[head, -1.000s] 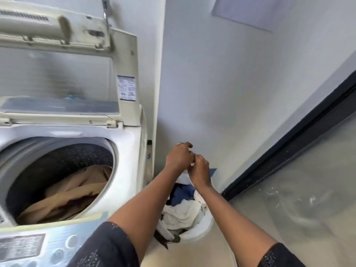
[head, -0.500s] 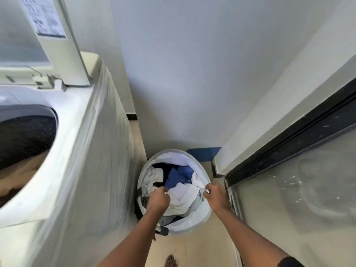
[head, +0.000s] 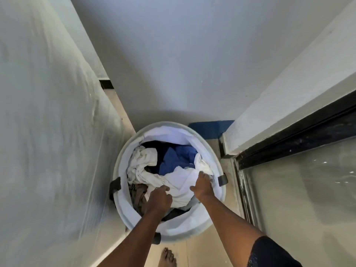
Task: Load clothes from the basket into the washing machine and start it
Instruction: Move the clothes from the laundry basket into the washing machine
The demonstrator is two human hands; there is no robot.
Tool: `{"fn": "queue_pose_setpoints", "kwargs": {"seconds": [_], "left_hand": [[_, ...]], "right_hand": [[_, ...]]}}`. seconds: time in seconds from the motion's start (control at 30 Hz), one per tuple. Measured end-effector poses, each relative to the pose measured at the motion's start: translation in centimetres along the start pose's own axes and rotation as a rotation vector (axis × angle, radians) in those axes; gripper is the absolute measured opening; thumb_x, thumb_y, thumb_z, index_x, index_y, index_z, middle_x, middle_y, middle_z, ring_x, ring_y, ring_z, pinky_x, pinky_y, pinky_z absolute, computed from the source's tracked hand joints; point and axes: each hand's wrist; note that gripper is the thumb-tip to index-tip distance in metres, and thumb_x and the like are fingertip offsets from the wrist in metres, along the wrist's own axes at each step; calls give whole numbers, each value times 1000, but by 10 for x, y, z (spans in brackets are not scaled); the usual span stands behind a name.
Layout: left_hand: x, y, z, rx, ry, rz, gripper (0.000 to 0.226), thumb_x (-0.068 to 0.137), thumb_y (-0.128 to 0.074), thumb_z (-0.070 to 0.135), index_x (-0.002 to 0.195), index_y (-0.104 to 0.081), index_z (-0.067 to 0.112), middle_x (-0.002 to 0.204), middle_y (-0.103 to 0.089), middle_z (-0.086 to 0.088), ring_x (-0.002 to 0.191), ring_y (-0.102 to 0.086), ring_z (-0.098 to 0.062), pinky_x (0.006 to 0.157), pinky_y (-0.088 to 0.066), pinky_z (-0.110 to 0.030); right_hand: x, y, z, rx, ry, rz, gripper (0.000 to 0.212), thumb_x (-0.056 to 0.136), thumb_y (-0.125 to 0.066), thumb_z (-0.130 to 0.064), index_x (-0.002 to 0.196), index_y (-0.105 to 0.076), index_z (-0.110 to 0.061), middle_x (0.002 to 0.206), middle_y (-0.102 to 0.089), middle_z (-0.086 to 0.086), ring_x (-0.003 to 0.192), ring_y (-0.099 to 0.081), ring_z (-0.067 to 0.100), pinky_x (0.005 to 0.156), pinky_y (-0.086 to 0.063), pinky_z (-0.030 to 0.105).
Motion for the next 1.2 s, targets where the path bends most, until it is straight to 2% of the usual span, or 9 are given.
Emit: {"fn": "queue_pose_setpoints", "kwargs": {"seconds": [0.07,0.13,0.27,0.47,0.67,0.8,0.97,1.1,1.2], "left_hand": [[12,-10,-7,-13,23,-14,38,97,-43,14,135,-46,9,143,-46,-10,131,-42,-23,103,-32,-22],[17,-17,-12,-18,38,-23,38,97,-43,14,135,-47,10,142,-47,-9,131,-43,-22,101,-32,-21],[16,-27,-17,-44,51,-40,36,97,-44,14,132,-50,10,139,-50,-9,129,-46,-22,101,-34,-22],[6,-22,-21,-90,61,-39,37,95,-45,12,130,-52,9,138,-51,-10,125,-49,-25,101,-40,-27],[8,-15,-25,-125,68,-16,36,94,-47,11,130,-52,8,137,-51,-11,121,-51,-26,97,-42,-28],[5,-14,-23,-122,62,-10,37,93,-48,12,130,-52,9,137,-51,-10,123,-50,-26,99,-42,-29],[-14,-10,-7,-76,60,-18,48,90,-56,18,136,-45,10,137,-51,-12,124,-50,-25,97,-41,-28],[-36,-2,20,-126,13,-14,85,83,-70,27,147,-18,10,139,-46,-13,123,-49,-29,79,-38,-25],[-47,7,31,-208,-93,189,65,87,-65,24,139,-29,9,126,-56,-16,111,-55,-31,75,-40,-29]], "right_hand": [[19,-16,1,112,-79,11,87,88,-65,-25,150,-6,-10,155,-8,20,144,-15,34,113,-24,39],[32,-29,3,230,-144,39,86,81,-72,-25,148,-18,-15,154,-7,21,140,-21,37,111,-28,40],[46,-40,6,408,-251,170,66,74,-79,-25,128,-43,-12,141,-32,23,126,-38,36,99,-40,36],[56,-32,-3,878,-604,150,109,62,-85,-41,138,-21,5,135,-44,22,122,-48,36,105,-41,47],[55,-31,6,911,-468,120,64,76,-77,-23,126,-51,8,120,-61,22,97,-60,32,94,-50,43],[32,-24,1,639,-213,240,42,85,-68,-20,118,-60,4,121,-62,21,112,-57,36,94,-44,36],[-14,-14,-24,520,4,233,32,91,-58,-26,108,-64,1,112,-65,19,106,-59,35,86,-46,35],[-56,5,-52,421,183,220,34,92,-54,-30,101,-65,0,105,-65,21,101,-59,36,82,-45,38],[-76,31,-65,427,292,234,36,94,-49,-33,99,-63,0,105,-65,22,100,-59,35,80,-43,38]]}}
Point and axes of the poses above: each hand's wrist, its own x-axis towards the middle knuckle, its own y-axis out of the back of the hand, z = x × y
